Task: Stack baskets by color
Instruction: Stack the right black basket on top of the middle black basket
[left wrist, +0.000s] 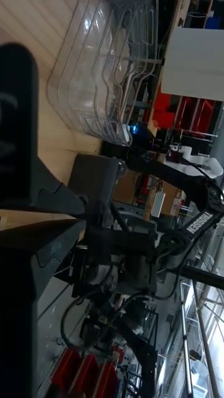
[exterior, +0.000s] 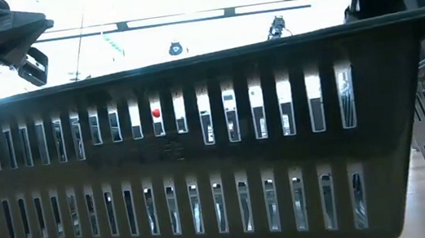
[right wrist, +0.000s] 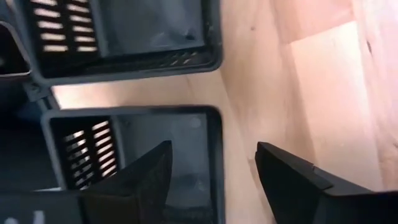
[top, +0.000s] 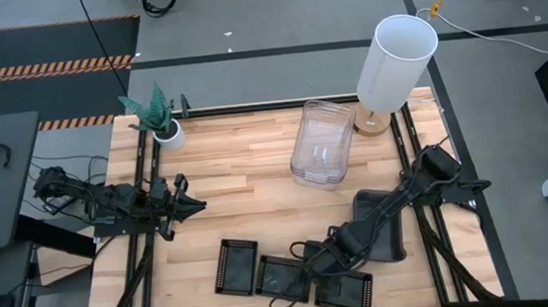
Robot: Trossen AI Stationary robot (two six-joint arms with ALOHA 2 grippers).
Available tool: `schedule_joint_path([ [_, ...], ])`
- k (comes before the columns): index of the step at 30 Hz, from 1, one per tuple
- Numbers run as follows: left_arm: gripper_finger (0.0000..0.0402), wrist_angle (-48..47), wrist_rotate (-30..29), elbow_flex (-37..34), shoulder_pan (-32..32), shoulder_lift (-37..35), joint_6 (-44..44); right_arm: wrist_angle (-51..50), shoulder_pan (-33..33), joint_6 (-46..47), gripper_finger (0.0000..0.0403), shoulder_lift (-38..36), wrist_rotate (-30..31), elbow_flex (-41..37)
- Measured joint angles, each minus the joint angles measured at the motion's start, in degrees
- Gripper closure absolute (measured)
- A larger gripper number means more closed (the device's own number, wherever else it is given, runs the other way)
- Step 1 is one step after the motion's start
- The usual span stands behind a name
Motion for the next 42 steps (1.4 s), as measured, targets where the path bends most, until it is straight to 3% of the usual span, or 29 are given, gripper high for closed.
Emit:
schedule_joint_path([
  [14,0.0369,0.0,0.0,0.0,0.0,0.4,0.0,-0.3,-0.6,-1.8,0.0206,7.0,-1.7,0.2],
  [30,0.0374,0.0,0.0,0.0,0.0,0.4,0.0,0.1,-0.7,2.6,0.0392,7.8,-4.0,0.3],
  [36,0.0366,0.0,0.0,0.0,0.0,0.4,0.0,-3.1,-1.3,2.5,0.039,7.8,-5.1,3.2],
  [42,0.0371,0.0,0.0,0.0,0.0,0.4,0.0,-13.7,-1.5,5.4,0.0397,7.8,-4.6,11.8],
])
